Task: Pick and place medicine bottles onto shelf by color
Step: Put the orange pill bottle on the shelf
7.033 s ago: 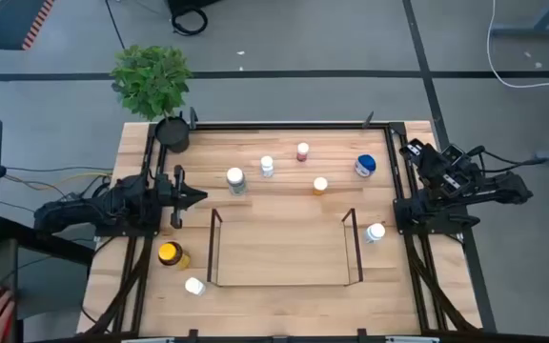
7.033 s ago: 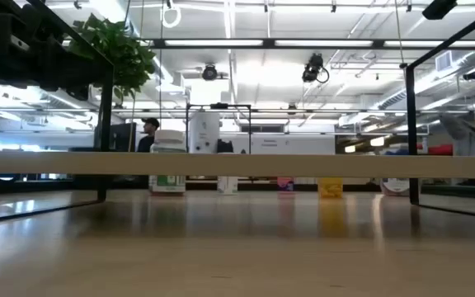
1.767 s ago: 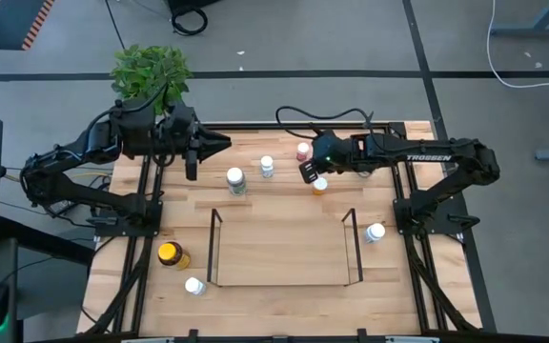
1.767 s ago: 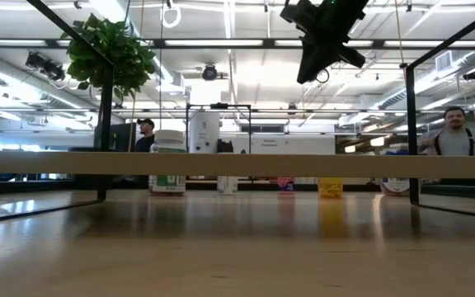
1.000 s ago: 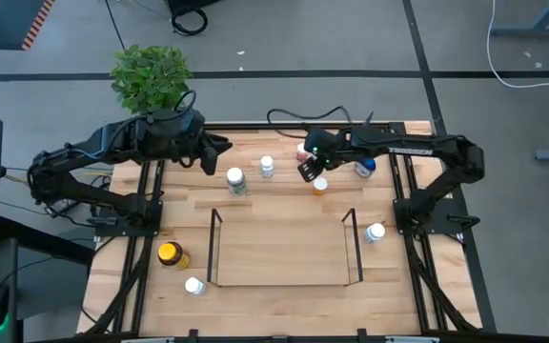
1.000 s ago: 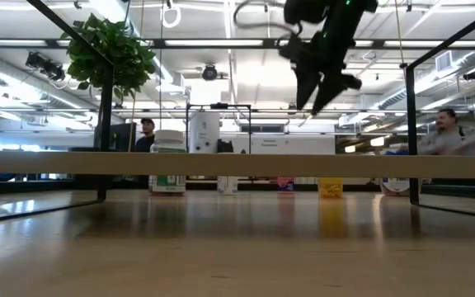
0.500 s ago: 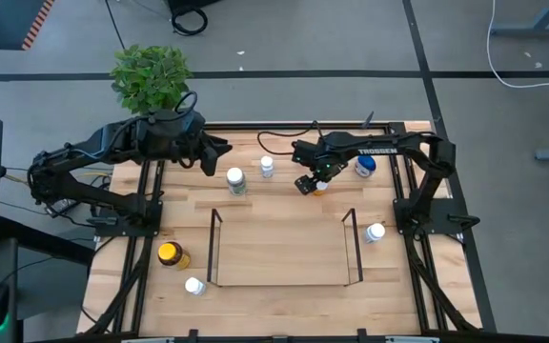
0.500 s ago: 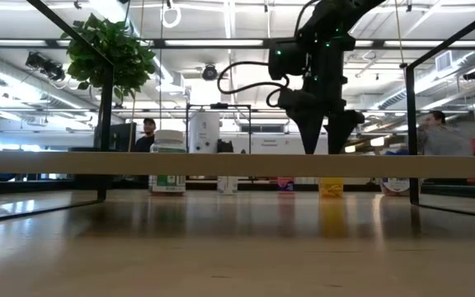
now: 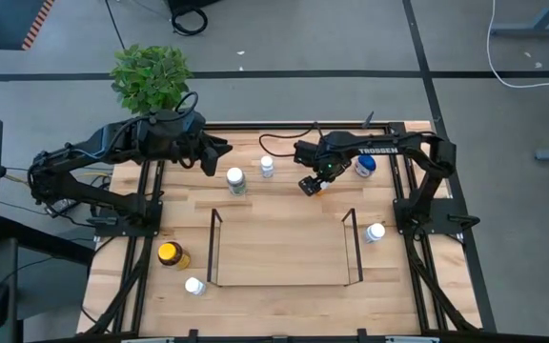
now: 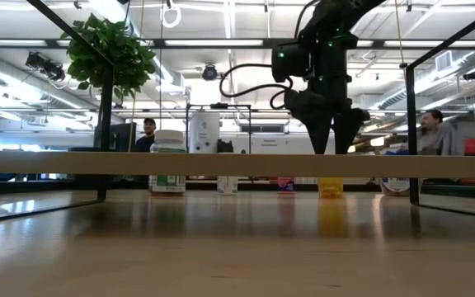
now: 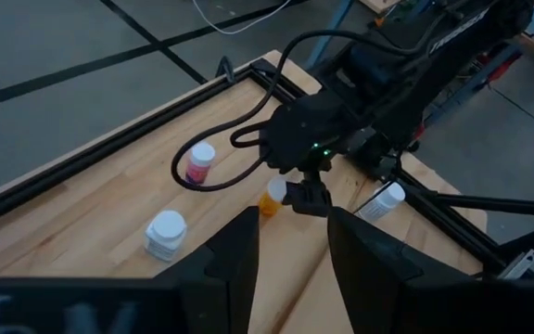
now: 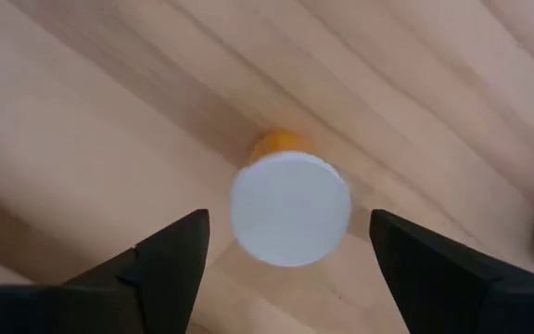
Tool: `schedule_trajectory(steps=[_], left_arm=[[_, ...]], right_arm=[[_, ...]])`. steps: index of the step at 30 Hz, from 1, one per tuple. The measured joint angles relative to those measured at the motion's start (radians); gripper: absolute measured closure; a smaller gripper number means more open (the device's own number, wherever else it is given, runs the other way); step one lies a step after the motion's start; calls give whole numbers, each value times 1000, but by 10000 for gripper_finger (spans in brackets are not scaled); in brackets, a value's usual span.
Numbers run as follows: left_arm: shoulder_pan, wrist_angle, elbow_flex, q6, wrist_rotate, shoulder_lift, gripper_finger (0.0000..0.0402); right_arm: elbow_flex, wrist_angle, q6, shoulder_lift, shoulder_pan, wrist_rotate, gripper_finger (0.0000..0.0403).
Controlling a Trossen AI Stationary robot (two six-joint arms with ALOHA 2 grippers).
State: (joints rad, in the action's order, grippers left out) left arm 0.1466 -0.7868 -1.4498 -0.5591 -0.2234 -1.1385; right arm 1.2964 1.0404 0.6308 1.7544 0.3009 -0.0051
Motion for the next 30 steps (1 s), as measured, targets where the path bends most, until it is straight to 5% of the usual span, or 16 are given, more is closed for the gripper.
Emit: schedule_trajectory(steps=[30], left_arm=[[0,0,0,0,0,0,263]], right_arm=[[0,-34,-5,1,4,45,108]])
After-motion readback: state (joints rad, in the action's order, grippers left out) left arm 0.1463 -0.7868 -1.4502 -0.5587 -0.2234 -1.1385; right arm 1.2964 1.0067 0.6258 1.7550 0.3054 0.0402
